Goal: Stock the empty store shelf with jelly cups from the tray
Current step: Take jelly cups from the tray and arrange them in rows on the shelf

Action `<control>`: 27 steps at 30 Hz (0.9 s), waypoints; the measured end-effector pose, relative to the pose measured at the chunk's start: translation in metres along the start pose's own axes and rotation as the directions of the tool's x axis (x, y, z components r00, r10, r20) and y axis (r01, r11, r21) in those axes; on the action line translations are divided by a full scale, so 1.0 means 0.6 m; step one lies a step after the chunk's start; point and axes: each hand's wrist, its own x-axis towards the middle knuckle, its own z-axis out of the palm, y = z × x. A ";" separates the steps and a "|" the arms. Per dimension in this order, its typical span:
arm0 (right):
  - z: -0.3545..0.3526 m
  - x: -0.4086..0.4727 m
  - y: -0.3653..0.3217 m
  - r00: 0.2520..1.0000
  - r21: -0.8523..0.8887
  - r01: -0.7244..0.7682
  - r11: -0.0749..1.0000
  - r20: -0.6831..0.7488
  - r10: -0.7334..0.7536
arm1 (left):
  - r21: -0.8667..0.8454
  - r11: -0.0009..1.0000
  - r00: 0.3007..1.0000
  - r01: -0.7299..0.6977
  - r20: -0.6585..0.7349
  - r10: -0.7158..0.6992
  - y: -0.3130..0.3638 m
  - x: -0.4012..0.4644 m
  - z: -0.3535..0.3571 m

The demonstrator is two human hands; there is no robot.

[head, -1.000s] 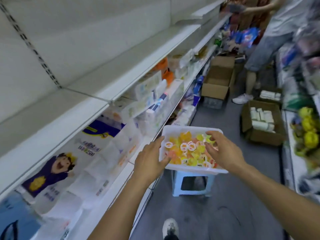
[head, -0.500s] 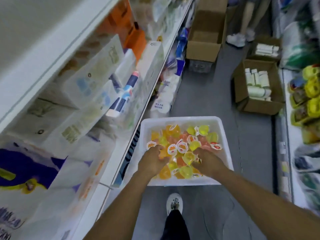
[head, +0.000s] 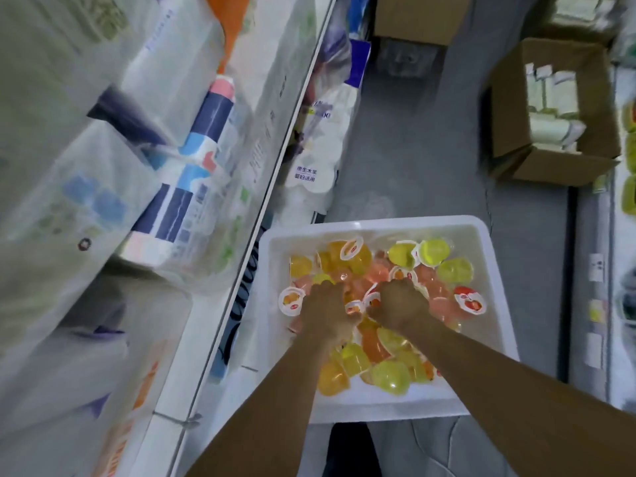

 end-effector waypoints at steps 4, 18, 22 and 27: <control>0.018 -0.005 -0.008 0.999 -0.095 -0.037 0.995 -0.043 0.034 | 0.113 0.989 0.995 -0.093 -0.037 0.097 0.013 -0.006 0.008; 0.017 -0.114 0.018 0.960 0.164 0.117 0.980 -0.271 -0.069 | -0.331 0.942 0.989 -0.063 -0.145 0.015 0.011 -0.110 0.007; -0.010 -0.204 0.015 0.980 0.730 0.184 0.659 -0.184 -0.071 | -0.856 0.517 0.980 0.007 -0.098 -0.175 0.017 -0.212 -0.015; -0.042 -0.353 -0.016 0.989 0.881 0.017 0.473 0.055 -0.136 | -0.970 0.239 0.977 0.035 -0.016 -0.210 0.044 -0.379 -0.037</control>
